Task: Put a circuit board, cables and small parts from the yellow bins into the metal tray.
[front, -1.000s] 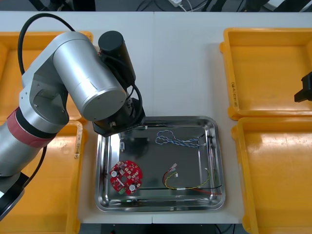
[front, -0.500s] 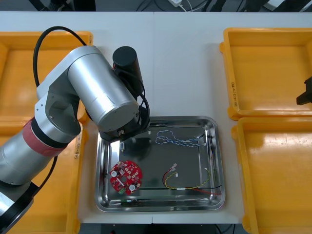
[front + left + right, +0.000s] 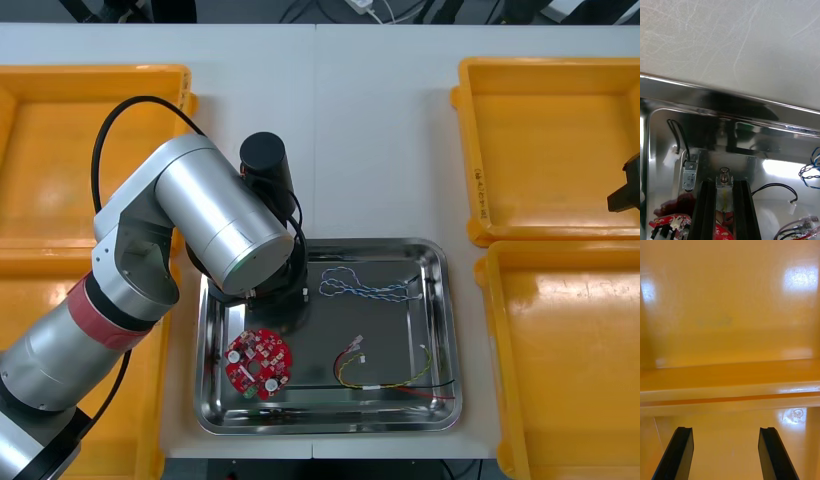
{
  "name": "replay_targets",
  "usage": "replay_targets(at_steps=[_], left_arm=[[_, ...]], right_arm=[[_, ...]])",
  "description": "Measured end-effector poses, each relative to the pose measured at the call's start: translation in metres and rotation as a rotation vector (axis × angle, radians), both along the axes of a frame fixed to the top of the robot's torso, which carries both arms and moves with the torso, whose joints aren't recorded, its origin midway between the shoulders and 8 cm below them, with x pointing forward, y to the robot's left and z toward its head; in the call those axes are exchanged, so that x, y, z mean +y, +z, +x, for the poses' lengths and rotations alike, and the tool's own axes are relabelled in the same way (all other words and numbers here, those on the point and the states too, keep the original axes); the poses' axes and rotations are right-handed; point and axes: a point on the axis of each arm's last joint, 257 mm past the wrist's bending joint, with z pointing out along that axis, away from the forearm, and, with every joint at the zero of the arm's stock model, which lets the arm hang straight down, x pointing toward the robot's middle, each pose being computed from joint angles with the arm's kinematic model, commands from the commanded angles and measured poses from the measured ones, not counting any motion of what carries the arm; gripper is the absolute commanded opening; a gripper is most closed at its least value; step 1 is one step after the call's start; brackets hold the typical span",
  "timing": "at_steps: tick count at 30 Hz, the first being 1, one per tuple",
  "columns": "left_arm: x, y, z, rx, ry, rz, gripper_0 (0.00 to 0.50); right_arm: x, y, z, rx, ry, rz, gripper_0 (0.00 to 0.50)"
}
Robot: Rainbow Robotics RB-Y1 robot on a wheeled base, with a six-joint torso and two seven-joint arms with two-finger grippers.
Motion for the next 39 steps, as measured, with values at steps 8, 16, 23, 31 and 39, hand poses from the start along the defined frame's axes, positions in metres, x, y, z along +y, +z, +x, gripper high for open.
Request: replay_targets(at_steps=[8, 16, 23, 31, 39], left_arm=[[-0.005, -0.006, 0.001, 0.006, 0.003, -0.02, 0.001], [-0.009, -0.011, -0.001, 0.003, 0.013, -0.028, 0.041], [-0.01, -0.012, -0.001, 0.004, 0.012, -0.03, 0.306], [-0.01, -0.012, -0.001, 0.004, 0.012, -0.03, 0.5], [-0.007, -0.009, -0.005, 0.011, 0.014, -0.019, 0.5]], right_arm=[[-0.001, 0.005, 0.007, -0.033, -0.001, -0.001, 0.5], [-0.001, 0.005, 0.008, -0.038, -0.002, -0.002, 0.5], [-0.001, 0.005, 0.008, -0.037, -0.002, -0.002, 0.5], [-0.001, 0.005, 0.008, -0.037, -0.002, -0.002, 0.5], [-0.001, 0.005, 0.008, -0.037, -0.002, -0.002, 0.5]])
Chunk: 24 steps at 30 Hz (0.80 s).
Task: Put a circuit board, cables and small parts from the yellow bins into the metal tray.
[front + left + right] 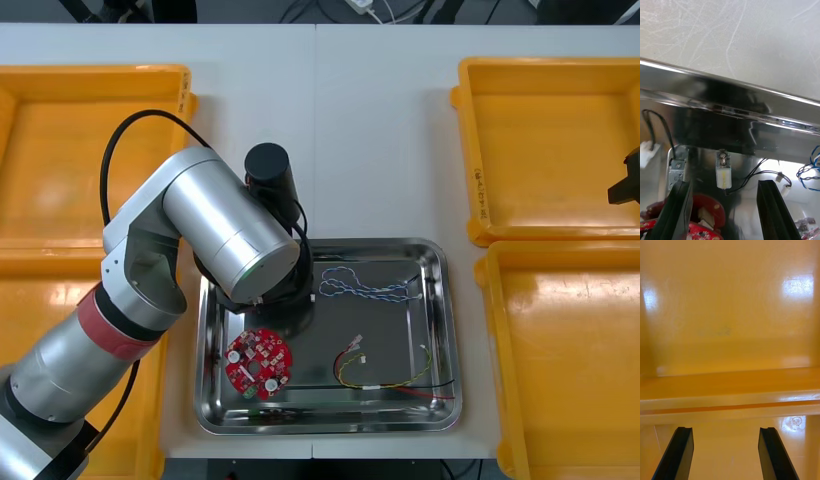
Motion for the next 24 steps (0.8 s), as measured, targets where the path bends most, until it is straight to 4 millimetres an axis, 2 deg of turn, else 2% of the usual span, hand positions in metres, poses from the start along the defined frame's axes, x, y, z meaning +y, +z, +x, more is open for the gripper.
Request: replay_targets(at_steps=[4, 11, 15, 18, 24], left_arm=[[0.001, 0.018, -0.003, -0.023, -0.001, -0.012, 0.5], [0.001, 0.072, 0.013, -0.141, 0.023, -0.13, 0.5], [0.007, 0.093, 0.018, -0.177, 0.034, -0.174, 0.5], [0.019, 0.101, 0.02, -0.182, 0.04, -0.186, 0.5], [0.062, 0.111, 0.025, -0.177, 0.054, -0.144, 0.5]], right_arm=[[0.0, 0.0, 0.0, 0.0, 0.0, 0.0, 0.5], [0.0, 0.0, 0.0, -0.001, 0.0, 0.0, 0.5], [0.0, 0.001, 0.0, -0.002, -0.001, 0.0, 0.5], [0.0, 0.001, 0.0, -0.002, -0.001, 0.0, 0.5], [-0.001, 0.001, 0.0, -0.003, -0.002, 0.0, 0.5]])
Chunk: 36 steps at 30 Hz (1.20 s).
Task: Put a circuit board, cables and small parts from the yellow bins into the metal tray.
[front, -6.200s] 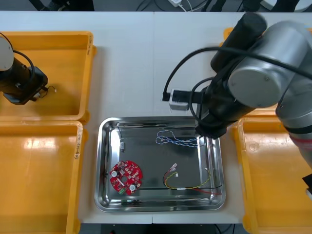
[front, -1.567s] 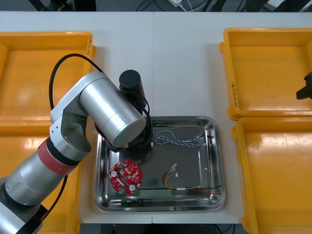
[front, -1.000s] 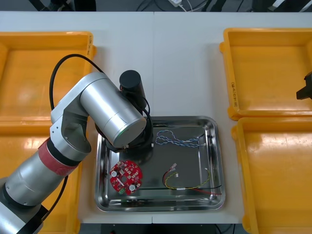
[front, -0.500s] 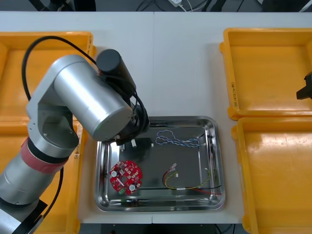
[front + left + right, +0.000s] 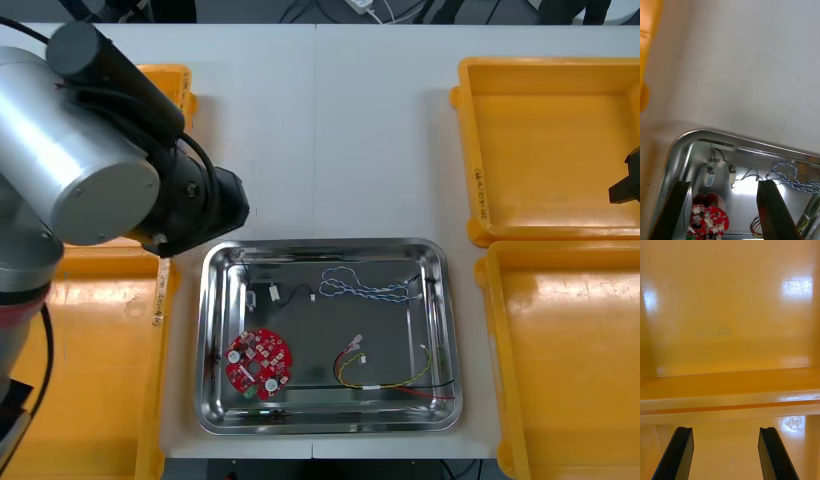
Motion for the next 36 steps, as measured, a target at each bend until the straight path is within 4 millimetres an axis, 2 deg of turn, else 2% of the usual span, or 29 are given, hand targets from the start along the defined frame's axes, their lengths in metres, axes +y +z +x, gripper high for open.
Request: replay_targets(at_steps=[9, 16, 19, 24, 29, 36], left_arm=[[0.085, 0.023, -0.002, 0.037, -0.019, 0.112, 0.5], [0.153, 0.029, -0.009, 0.105, -0.193, 0.313, 0.5], [0.176, 0.029, -0.014, 0.125, -0.197, 0.365, 0.5], [0.196, 0.016, -0.02, 0.123, -0.14, 0.316, 0.5], [0.217, 0.003, -0.036, 0.128, -0.083, 0.267, 0.5], [0.217, -0.017, -0.038, 0.071, -0.149, 0.25, 0.5]], right_arm=[[0.0, 0.0, 0.0, -0.001, 0.0, -0.001, 0.5], [0.0, 0.0, 0.0, -0.001, -0.001, -0.001, 0.5], [0.0, 0.0, 0.0, -0.001, -0.001, -0.001, 0.5], [0.0, 0.0, 0.0, -0.001, -0.001, -0.002, 0.5], [0.0, 0.0, 0.0, -0.001, 0.0, -0.002, 0.5], [-0.001, 0.0, 0.0, -0.001, -0.001, -0.002, 0.5]])
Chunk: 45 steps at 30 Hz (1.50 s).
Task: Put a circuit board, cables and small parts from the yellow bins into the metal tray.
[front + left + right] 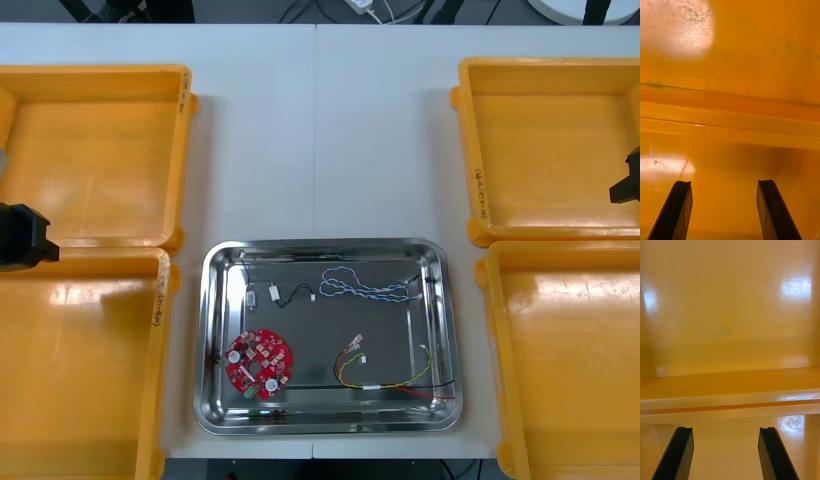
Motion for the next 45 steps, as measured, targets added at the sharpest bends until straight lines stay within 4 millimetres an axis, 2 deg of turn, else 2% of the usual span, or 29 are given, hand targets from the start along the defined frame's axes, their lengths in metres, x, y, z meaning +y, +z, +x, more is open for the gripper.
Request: replay_targets(at_steps=[5, 9, 16, 21, 32, 45], left_arm=[[-0.01, -0.011, 0.005, -0.025, -0.07, -0.003, 0.5], [-0.013, -0.012, 0.005, -0.025, -0.07, -0.011, 0.5], [-0.002, -0.009, 0.002, -0.029, -0.041, -0.016, 0.5], [0.005, -0.015, -0.006, -0.01, -0.023, -0.026, 0.5], [0.008, -0.025, -0.02, 0.031, -0.023, -0.038, 0.5], [0.012, -0.02, -0.021, 0.027, -0.012, -0.037, 0.5]], right_arm=[[0.0, 0.0, 0.0, 0.0, 0.0, 0.0, 0.5], [0.0, 0.0, 0.0, 0.0, 0.0, 0.0, 0.5], [0.0, 0.0, 0.0, 0.0, 0.0, 0.0, 0.5], [0.0, 0.0, 0.0, 0.0, 0.0, 0.0, 0.5], [0.0, 0.0, 0.0, 0.0, 0.0, -0.001, 0.5], [0.0, 0.0, 0.0, 0.0, 0.0, -0.001, 0.5]])
